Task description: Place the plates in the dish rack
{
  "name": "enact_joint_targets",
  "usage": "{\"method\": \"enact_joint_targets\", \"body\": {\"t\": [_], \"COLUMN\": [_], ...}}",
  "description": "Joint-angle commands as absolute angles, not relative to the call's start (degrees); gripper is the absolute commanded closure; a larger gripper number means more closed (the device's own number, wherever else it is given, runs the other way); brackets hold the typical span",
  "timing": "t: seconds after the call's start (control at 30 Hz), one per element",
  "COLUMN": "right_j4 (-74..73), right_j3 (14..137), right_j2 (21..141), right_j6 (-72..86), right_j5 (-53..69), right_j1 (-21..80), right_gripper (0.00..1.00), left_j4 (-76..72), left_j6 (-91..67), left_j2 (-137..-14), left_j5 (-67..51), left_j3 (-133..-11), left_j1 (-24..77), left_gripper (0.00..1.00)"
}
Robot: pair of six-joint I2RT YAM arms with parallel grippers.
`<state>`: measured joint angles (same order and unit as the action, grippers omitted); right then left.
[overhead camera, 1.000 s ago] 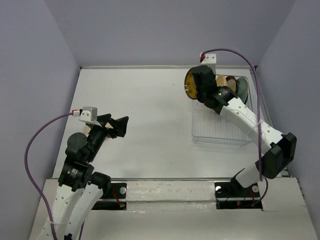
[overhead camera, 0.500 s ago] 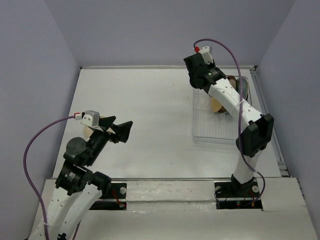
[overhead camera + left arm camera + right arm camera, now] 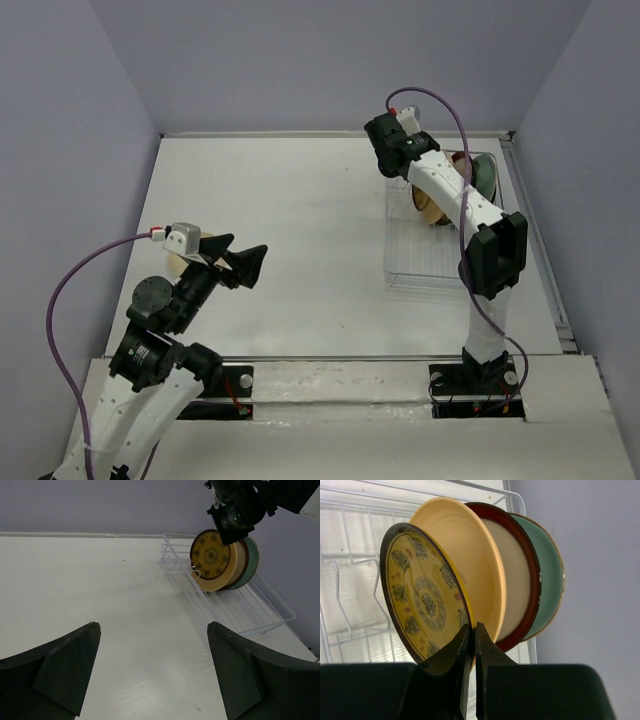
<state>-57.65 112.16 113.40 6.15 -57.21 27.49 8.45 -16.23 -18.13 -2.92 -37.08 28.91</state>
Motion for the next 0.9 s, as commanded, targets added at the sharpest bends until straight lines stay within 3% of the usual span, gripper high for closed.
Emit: {"method": "enact_joint_targets", "body": {"t": [0.0, 0.3, 0.33, 0.5, 0.67, 0.87], "right_j4": [-58.27, -53.80, -53.09, -47.82, -42.99, -27.01], "right_j3": [114.00, 112.50, 112.24, 109.43, 105.74, 86.96], "right_j2": [115.40, 117.69, 117.25, 112.60, 105.06, 88.88], "right_j6": [8.96, 10.98, 10.99, 9.67, 9.14, 10.89], "right_j5": [-55.20, -52.65, -52.39, -47.65, -41.16, -26.57], "right_j1": [26.98, 25.93, 25.41, 25.40, 25.40, 27.42], "right_gripper": [0.93, 0.92, 0.89, 0.54, 0.48, 0.46], "left_j4": [6.94, 7.29, 7.29, 7.29, 8.00, 8.09], "left_j6": [-15.12, -15.21, -15.29, -15.47, -16.08, -18.71], "left_j2": [-17.49, -18.89, -19.16, -21.88, -24.25, -30.83], "left_j5": [-2.64, -1.58, -1.50, -1.14, 2.45, 1.94], "left_j3": [-37.53, -37.53, -37.53, -37.62, -37.88, -37.71], "left_j1": [29.27, 29.18, 29.09, 28.13, 26.63, 23.47], "left_gripper": [0.01, 0.01, 0.01, 0.01, 0.01, 0.01]}}
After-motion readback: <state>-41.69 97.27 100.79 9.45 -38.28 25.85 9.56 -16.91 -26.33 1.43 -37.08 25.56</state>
